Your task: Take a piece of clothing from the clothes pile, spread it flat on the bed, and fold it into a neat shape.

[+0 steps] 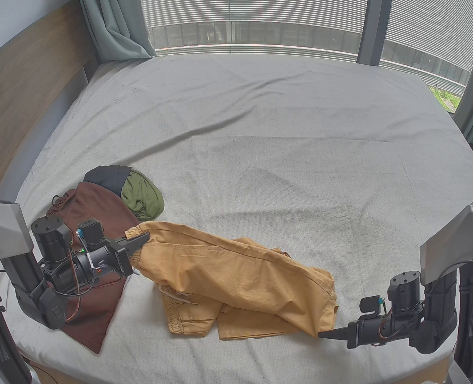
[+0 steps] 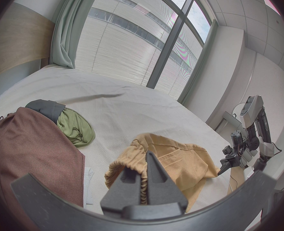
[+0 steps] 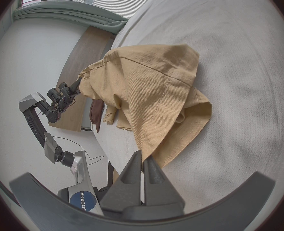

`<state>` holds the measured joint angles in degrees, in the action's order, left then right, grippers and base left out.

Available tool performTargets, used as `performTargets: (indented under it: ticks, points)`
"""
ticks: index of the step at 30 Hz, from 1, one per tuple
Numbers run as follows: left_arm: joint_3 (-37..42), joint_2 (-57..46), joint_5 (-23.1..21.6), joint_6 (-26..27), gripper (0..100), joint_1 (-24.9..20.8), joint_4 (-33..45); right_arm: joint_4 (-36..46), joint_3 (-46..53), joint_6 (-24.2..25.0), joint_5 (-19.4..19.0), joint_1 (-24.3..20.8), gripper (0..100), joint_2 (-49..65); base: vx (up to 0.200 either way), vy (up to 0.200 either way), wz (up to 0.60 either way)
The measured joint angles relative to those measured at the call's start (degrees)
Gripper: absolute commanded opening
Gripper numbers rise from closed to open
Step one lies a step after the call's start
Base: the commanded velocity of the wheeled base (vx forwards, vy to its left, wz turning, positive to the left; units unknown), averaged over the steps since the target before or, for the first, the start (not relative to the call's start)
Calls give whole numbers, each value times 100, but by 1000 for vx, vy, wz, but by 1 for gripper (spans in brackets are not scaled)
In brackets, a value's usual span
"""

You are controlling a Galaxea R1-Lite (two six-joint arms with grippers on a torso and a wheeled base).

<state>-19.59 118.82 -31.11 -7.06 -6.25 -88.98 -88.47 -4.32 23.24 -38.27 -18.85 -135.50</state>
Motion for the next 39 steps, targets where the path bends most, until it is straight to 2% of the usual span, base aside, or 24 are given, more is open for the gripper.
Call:
performTargets:
  ticks: [3, 4, 15, 24, 39]
  points:
    - [0, 0, 0, 0, 0, 0, 2, -5, -17, -9, 1, 17, 0, -59, 0, 0, 0]
    - [2, 0, -1, 0, 0, 2, 2, -5, -23, -9, 1, 28, 100, -63, 0, 0, 0]
    - [11, -2, 0, 4, 0, 0, 0, -2, -221, 35, 1, 218, 100, 140, 0, 0, 0]
    - [24, 0, 0, 11, 0, -7, 0, 4, -577, 343, 28, 540, 100, 466, 0, 0, 0]
    - [27, 0, -4, 15, 0, -11, 0, 1, -761, 356, 41, 538, 100, 452, 0, 0, 0]
